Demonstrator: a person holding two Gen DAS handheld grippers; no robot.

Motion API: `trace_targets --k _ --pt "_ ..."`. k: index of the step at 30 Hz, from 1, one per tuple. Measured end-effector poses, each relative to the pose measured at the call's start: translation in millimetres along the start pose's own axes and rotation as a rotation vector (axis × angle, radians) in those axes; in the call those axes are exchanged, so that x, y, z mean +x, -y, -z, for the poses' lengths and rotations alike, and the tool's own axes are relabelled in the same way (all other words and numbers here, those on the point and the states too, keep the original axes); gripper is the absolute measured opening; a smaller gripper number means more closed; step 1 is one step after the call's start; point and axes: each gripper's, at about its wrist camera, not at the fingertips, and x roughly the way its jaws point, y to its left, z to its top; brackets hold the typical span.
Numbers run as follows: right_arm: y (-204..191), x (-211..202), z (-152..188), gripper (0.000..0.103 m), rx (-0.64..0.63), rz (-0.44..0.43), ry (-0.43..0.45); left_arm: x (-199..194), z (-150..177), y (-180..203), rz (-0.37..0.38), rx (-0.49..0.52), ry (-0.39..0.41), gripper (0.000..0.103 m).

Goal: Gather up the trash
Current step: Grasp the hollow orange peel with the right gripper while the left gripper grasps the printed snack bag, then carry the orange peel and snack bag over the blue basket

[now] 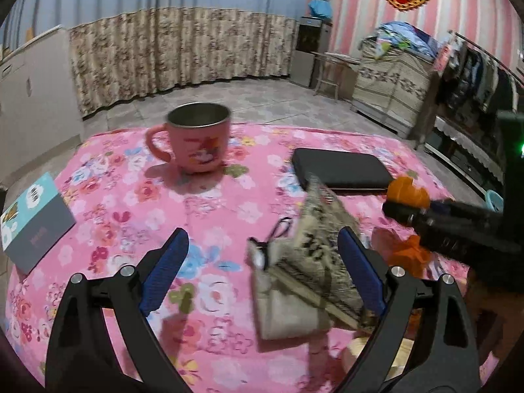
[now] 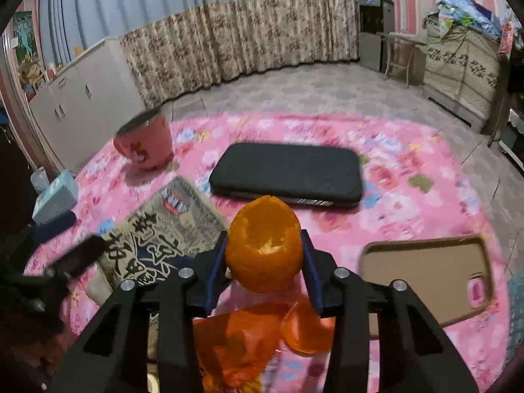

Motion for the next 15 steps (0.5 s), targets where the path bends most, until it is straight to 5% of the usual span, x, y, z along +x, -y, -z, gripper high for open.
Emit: trace_targets --k 4,6,11,13,15 --pt "18 -19 -6 0.042 0.046 -0.018 0.037 0 2 15 0.051 0.043 0.001 0.088" --pt "25 -26 -8 0.042 0.059 -0.026 0.045 3 4 19 0.08 0.048 -0.019 0.073" --pt "39 -41 -9 0.042 0.088 -0.028 0.076 12 7 24 0.101 0.045 -0.071 0.011" --pt "44 -46 -10 0.042 0.098 -0.032 0.085 9 6 22 0.095 0.033 -0.056 0.0" --pt "48 -52 -10 0.042 0.11 -0.037 0.099 -1 3 21 0.089 0.026 -0.016 0.0"
